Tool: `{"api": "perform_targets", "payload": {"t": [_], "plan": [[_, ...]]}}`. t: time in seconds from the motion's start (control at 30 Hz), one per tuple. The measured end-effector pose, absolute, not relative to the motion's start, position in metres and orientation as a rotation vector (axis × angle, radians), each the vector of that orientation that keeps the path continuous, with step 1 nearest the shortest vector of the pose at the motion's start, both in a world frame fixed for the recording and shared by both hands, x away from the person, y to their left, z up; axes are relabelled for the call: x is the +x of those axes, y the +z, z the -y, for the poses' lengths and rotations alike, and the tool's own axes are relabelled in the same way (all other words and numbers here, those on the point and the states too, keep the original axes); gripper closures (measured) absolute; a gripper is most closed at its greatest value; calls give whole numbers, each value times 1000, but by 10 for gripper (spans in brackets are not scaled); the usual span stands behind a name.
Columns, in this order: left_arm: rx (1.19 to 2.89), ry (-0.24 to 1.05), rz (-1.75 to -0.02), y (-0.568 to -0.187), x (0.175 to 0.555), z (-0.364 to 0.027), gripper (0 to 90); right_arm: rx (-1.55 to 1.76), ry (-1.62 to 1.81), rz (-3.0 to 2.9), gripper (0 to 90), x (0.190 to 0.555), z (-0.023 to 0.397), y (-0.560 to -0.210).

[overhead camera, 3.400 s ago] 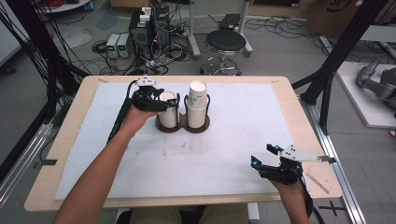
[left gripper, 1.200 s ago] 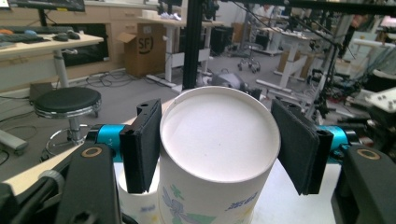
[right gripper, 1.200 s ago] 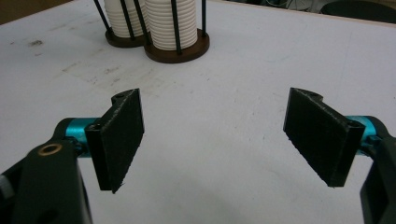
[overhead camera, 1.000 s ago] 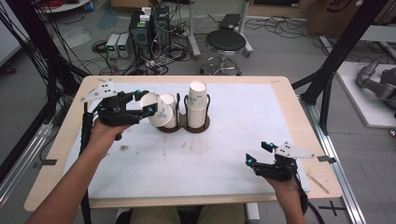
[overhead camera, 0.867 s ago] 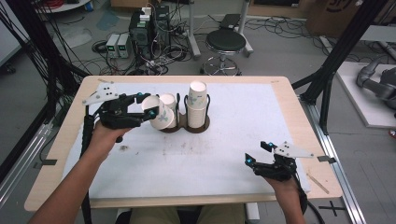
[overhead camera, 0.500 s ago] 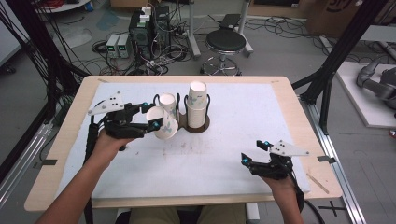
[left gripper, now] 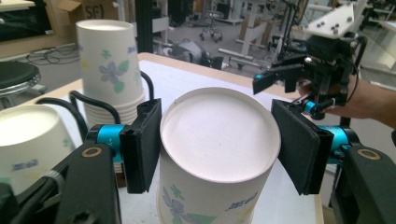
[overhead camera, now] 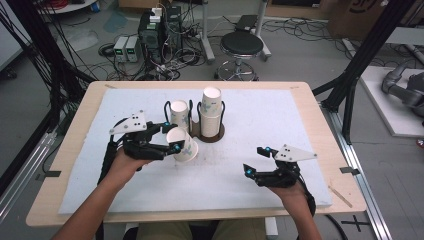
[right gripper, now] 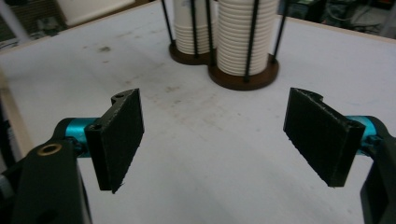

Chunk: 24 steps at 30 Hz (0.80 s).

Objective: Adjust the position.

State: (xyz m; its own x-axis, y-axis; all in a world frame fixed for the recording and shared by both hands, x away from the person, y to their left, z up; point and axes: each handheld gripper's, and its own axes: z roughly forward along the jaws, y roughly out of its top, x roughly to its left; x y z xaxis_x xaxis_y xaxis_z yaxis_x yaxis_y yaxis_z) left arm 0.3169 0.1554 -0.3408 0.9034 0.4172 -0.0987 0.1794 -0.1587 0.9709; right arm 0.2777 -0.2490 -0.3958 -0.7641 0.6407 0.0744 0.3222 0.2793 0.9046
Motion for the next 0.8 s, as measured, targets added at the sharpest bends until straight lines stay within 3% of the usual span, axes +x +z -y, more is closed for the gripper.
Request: {"api": "perform_targets", "payload": {"t": [0.37,0.8], "plan": [[1813,173,-397,-349,311,-137,362,667,1640,-2396,207,292,209,-388],[1827,128,-355,-352,306,-122,363,491,1603,-2534,206,299,175,-389]]}}
